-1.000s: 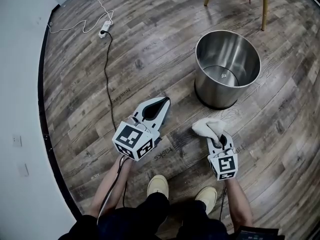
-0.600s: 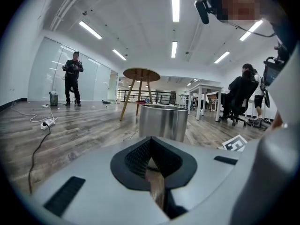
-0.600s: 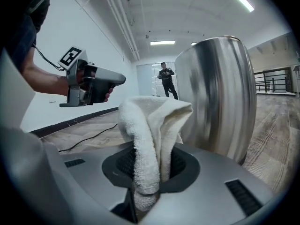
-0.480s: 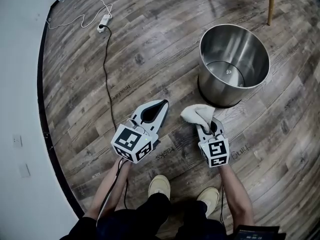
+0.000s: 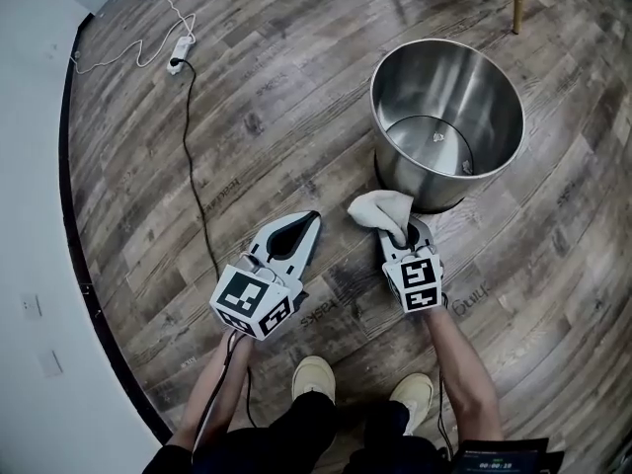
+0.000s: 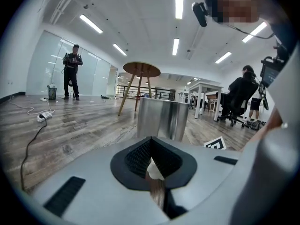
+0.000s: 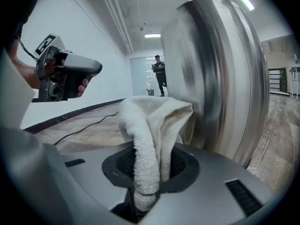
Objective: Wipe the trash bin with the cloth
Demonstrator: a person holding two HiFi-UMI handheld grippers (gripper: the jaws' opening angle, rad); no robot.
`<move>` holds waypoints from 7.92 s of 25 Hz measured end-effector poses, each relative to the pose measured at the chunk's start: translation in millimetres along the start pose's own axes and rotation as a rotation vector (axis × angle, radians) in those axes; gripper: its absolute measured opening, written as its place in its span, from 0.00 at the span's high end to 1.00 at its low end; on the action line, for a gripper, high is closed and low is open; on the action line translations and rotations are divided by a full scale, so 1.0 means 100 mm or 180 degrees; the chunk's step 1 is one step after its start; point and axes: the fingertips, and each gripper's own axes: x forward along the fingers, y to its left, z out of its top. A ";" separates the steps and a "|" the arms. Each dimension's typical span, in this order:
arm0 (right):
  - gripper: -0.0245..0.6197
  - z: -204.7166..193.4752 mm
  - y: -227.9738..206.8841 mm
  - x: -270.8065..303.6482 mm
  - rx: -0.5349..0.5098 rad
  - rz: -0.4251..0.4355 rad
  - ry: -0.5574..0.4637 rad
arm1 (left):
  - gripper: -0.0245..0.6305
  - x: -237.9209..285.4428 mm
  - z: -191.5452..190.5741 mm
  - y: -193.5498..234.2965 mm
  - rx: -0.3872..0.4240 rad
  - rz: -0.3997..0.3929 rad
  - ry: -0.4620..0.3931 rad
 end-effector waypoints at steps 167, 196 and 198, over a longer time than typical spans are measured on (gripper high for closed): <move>0.83 6.14 0.51 -3.98 -0.0048 -0.0364 -0.0931 | 0.96 -1.85 5.44 -1.16 0.0300 -0.0233 -0.0596; 0.83 7.74 1.22 -5.06 0.0093 -0.0278 -0.0942 | 0.96 -3.10 7.11 -1.62 0.0221 -0.0169 -0.0708; 0.83 7.75 1.24 -5.14 0.0104 -0.0287 -0.0938 | 0.96 -3.15 7.16 -1.67 0.0219 -0.0170 -0.0711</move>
